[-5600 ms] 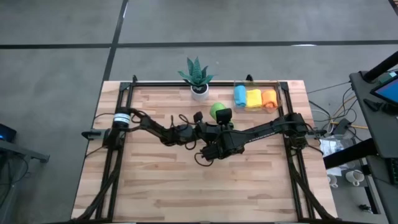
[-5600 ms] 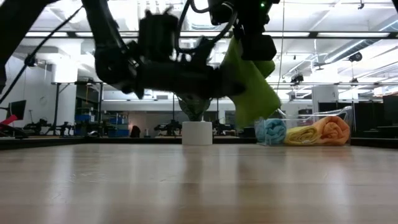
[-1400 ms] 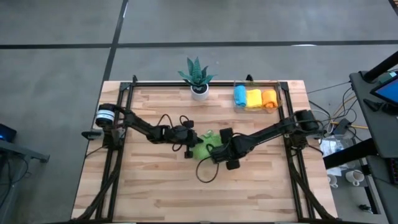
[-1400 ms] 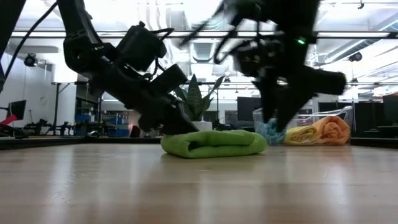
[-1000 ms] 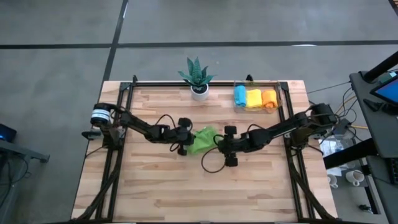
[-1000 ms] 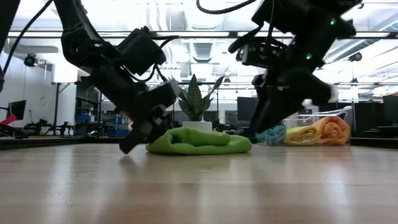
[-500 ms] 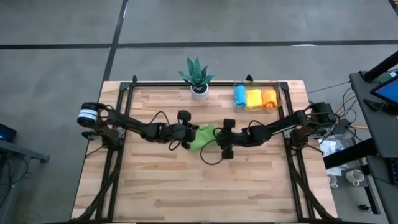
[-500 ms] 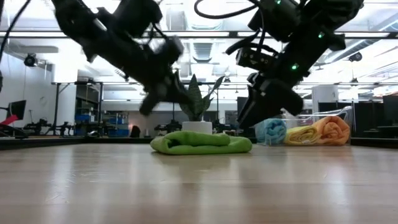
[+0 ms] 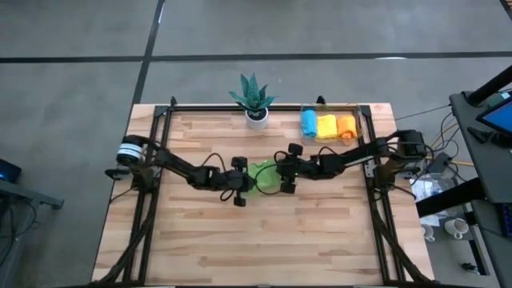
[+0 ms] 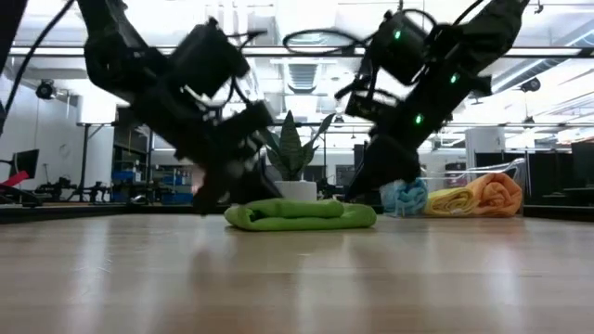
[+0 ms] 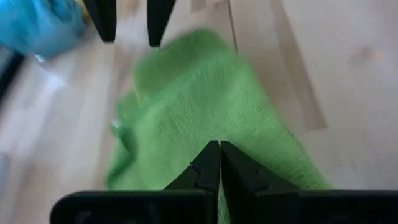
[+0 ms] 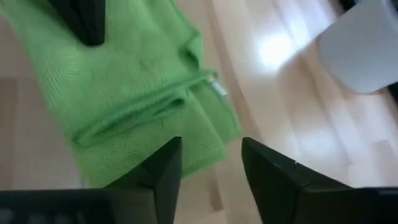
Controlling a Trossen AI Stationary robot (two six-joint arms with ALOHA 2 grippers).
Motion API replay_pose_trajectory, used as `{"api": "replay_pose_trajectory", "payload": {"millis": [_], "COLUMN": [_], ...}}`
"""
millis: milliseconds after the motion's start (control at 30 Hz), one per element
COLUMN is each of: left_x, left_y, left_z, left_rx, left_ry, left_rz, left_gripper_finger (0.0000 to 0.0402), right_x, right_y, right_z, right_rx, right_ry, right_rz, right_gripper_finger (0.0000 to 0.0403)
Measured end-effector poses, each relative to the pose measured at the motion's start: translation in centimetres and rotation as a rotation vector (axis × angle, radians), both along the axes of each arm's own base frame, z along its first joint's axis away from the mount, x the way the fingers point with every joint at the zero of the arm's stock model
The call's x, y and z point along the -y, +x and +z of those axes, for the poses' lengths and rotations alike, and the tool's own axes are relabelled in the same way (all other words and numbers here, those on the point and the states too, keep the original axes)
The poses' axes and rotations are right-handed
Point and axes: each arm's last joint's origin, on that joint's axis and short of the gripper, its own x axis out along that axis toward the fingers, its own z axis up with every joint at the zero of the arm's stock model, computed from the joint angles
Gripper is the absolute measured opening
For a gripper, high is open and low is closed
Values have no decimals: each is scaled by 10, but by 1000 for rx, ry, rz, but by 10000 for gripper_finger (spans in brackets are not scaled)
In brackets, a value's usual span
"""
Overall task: Roll microfiber towels into tight, uniform cylinder then place into a basket
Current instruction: Roll the green microfiber cloth
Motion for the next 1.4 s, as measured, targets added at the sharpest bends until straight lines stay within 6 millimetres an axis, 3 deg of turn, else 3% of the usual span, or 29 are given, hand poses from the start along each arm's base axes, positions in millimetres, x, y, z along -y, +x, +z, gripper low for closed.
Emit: {"api": "replay_pose_trajectory", "payload": {"millis": [167,400,700,967,1233,1400], "left_x": [0,-1,-3,2,7,6], "left_y": [3,-4,-15,-16,-22,-30], "left_z": [-22,-24,-9,-1,40,65], "left_rx": [-50,-164,-260,-203,-58,22], "left_ry": [-2,68,212,104,75,34], "left_rz": [24,11,-90,-59,-69,-35], "left_gripper_finger": [0,0,0,0,0,0], "right_x": [2,-2,-36,-45,-43,-42], "right_y": [8,11,12,14,4,-1], "right_z": [-25,-37,-35,-17,12,16], "right_rx": [-58,-91,-58,-53,-9,1], "right_ry": [9,74,152,111,83,84], "right_rz": [-9,-57,-48,-6,-10,-14], "right_gripper_finger": [110,16,11,11,23,53]}}
